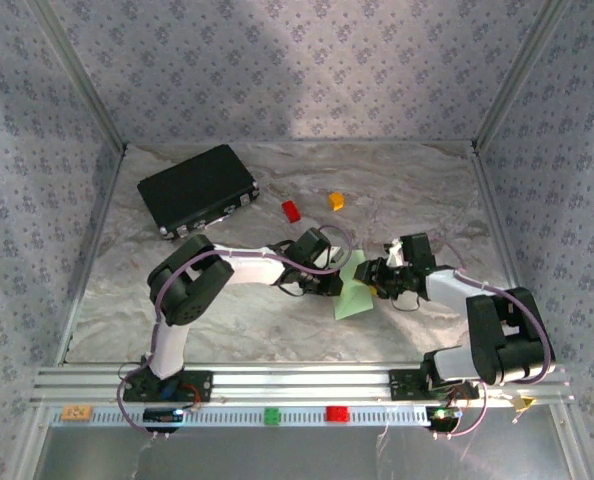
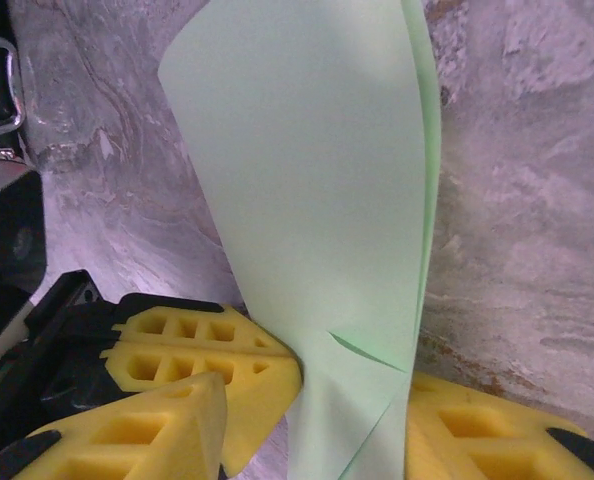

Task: Fold a paper plane with a square sheet of paper (pick it up from the middle)

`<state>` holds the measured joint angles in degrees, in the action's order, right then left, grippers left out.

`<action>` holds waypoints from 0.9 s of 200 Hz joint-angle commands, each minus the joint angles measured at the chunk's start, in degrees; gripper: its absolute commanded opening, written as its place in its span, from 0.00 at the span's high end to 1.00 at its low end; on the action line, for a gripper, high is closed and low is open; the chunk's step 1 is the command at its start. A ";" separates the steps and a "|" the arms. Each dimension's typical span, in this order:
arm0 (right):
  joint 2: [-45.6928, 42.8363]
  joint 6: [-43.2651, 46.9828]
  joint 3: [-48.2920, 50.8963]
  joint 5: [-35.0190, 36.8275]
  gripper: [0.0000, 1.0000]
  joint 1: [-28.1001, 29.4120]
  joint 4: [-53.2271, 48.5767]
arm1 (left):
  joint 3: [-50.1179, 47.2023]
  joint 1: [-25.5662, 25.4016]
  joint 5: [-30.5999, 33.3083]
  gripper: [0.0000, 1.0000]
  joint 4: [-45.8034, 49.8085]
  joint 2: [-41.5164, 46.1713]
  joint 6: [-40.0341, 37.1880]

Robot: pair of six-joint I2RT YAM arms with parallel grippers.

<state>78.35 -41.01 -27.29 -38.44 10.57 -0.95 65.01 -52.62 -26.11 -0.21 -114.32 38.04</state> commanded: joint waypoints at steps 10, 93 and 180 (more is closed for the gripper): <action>0.83 0.80 0.96 -1.47 0.62 -0.96 1.82 | -1.67 -0.73 0.70 0.94 3.80 0.15 0.40; 2.76 0.42 2.11 -2.53 0.82 -1.92 4.49 | -2.15 -0.79 0.36 0.91 2.13 2.05 0.80; -2.11 0.92 3.04 -1.63 0.94 -0.76 3.03 | -6.05 -0.90 4.92 0.80 0.32 13.33 -0.31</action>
<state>78.63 -40.91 -24.99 -39.94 9.04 3.40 60.62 -53.04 -23.92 0.16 -106.30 39.03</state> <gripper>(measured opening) 0.062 0.193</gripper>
